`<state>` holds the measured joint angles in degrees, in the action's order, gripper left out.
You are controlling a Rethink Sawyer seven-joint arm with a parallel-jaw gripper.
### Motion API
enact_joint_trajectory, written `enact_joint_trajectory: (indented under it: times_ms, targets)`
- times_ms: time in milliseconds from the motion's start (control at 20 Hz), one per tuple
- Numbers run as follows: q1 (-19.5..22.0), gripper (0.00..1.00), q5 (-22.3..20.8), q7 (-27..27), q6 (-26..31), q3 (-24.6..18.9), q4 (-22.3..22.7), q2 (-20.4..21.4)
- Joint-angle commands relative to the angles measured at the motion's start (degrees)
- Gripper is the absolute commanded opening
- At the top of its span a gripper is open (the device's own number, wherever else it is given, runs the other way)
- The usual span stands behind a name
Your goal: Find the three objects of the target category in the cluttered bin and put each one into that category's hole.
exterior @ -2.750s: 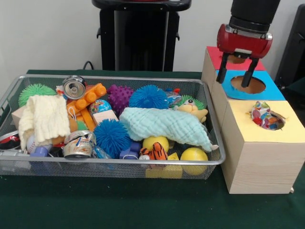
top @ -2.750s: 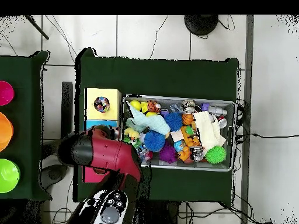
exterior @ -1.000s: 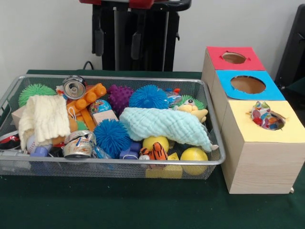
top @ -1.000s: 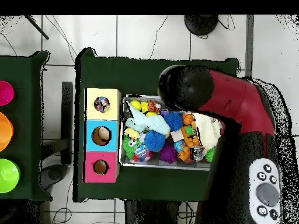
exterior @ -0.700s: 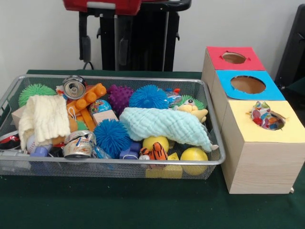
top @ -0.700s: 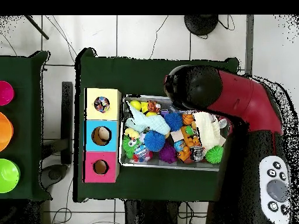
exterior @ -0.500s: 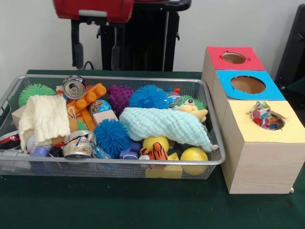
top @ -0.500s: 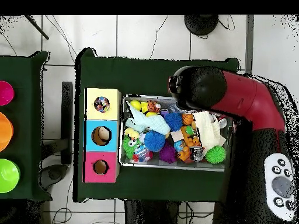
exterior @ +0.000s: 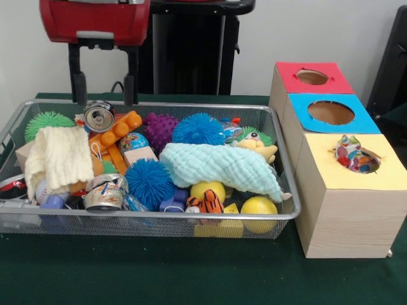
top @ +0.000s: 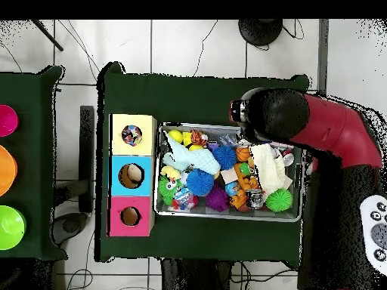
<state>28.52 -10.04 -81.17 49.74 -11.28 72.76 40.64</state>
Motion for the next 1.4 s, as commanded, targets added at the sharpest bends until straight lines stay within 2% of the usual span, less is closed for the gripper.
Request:
enact_joint_trajectory:
  times_ms: [50, 500, 800, 1150, 1400]
  targets:
    - [3.2, 1.0, -4.8, 17.1, 1.1, -7.8, 6.5, -1.8]
    - [5.5, 1.0, -7.2, 16.7, 1.9, -10.3, 7.7, -0.9]
    - [7.8, 1.0, -8.9, 15.6, -0.3, -11.8, 11.9, -0.1]
    - [10.7, 1.0, -10.9, 12.3, -5.8, -13.3, 18.5, 0.7]
    - [12.2, 1.0, -11.8, 12.1, -4.5, -14.4, 19.3, 1.4]
